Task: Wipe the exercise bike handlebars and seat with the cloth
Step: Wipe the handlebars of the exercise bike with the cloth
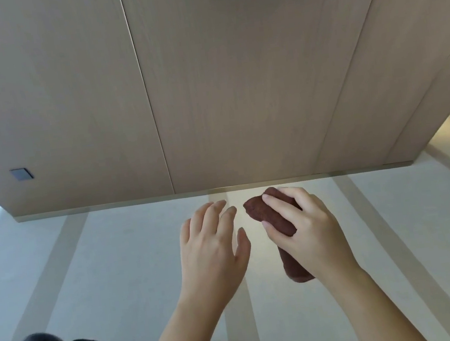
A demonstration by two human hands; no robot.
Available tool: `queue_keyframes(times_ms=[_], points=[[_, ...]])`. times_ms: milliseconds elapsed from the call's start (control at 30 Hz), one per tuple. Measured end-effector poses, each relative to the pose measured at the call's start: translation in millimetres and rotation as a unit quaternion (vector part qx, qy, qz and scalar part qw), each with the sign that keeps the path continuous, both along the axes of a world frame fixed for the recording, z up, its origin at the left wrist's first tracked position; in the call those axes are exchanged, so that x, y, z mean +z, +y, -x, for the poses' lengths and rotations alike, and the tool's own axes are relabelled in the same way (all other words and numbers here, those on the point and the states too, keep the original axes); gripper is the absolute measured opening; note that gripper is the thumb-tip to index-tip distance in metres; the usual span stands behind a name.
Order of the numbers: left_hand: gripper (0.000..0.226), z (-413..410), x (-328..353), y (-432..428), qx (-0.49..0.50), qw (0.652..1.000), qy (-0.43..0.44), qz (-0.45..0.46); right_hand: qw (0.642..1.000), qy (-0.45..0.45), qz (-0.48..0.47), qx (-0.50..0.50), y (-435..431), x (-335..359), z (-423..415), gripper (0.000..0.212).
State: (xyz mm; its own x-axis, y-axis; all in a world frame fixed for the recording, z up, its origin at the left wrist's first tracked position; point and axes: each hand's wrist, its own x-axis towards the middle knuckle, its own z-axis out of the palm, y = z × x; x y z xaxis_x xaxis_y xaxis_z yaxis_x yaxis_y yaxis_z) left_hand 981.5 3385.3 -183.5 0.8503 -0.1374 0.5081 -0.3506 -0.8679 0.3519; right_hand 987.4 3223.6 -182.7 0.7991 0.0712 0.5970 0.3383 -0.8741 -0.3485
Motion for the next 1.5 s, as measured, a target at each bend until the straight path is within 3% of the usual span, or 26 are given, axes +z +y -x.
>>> queue_keyframes(times_ms=[167,400,533,733,1200,1500], points=[[0.036,-92.3,-11.0,24.4,0.020,1.000,-0.010,0.017,1.000,0.006,0.011,0.004,24.7,-3.6,-91.7,0.037],[0.037,-215.7,-1.3,117.2,0.111,0.993,-0.029,0.025,0.995,0.020,0.015,0.102,124.6,19.6,-241.5,0.036],[0.026,-256.0,-1.6,166.6,0.183,0.982,-0.035,0.014,0.985,0.033,-0.006,0.169,177.8,16.3,-299.2,0.035],[0.028,-294.0,-5.3,224.0,0.278,0.960,-0.024,-0.010,0.967,0.024,-0.035,0.252,248.3,16.0,-378.8,0.036],[0.031,-431.7,30.3,342.8,0.506,0.861,-0.051,-0.029,0.866,-0.003,-0.051,0.497,416.6,44.4,-566.8,0.035],[0.037,-381.4,38.0,411.7,0.657,0.751,-0.061,-0.033,0.732,0.038,-0.069,0.677,543.2,50.0,-543.0,0.038]])
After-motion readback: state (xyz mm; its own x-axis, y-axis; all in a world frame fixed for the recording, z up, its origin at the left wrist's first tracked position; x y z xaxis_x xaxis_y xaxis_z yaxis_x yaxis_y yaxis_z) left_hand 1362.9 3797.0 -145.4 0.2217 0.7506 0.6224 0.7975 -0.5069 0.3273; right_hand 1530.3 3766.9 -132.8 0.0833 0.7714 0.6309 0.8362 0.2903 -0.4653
